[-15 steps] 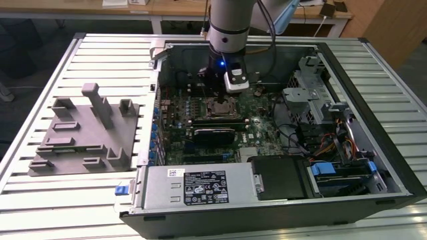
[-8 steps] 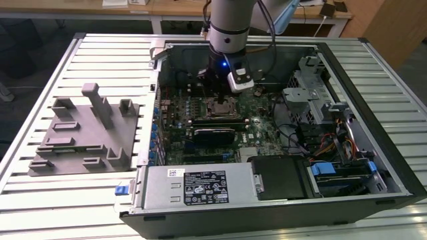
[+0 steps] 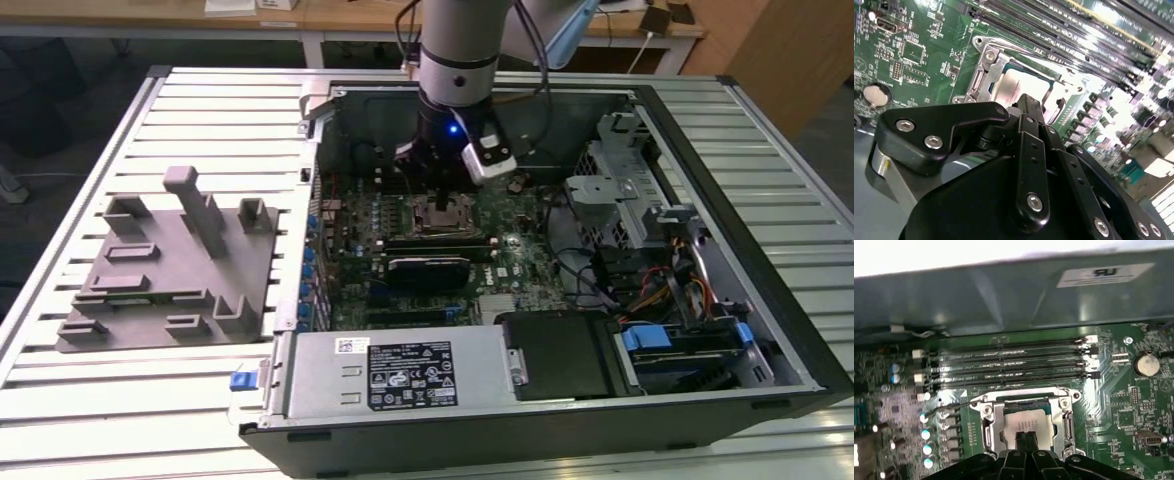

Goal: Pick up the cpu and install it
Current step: 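Close the cpu cover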

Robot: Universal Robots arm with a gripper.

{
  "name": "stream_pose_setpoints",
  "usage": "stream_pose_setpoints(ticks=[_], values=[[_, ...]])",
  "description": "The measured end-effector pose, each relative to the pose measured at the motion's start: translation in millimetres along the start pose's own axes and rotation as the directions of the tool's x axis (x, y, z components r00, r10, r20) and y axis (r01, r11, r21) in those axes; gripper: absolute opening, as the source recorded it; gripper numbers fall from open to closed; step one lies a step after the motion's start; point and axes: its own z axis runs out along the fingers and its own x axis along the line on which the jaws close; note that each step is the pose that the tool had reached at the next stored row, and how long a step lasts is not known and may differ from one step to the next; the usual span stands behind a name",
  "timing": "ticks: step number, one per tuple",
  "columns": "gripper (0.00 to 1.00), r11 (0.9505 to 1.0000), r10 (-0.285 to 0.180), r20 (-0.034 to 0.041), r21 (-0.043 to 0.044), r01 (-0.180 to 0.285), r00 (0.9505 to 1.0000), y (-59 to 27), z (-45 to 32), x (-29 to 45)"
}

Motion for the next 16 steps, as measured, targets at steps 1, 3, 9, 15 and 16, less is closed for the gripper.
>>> stream_pose_setpoints(ticks=[1, 3, 9, 15, 16], values=[[0.11, 0.9999, -0.015, 0.0001, 0.0024, 0.015, 0.9999, 0.0, 0.1, 0.0], [0.11, 0.9989, -0.046, 0.0001, 0.0026, 0.046, 0.9989, -0.1, 0.2, 0.0], [0.11, 0.9940, -0.109, 0.0004, -0.0113, 0.109, 0.9941, -0.3, 1.7, 0.7], [0.11, 0.9934, -0.112, 0.0008, -0.0249, 0.112, 0.9937, -1.0, 1.8, 0.7], [0.11, 0.9928, -0.112, 0.0014, -0.0444, 0.112, 0.9937, -1.9, 1.8, 0.6]])
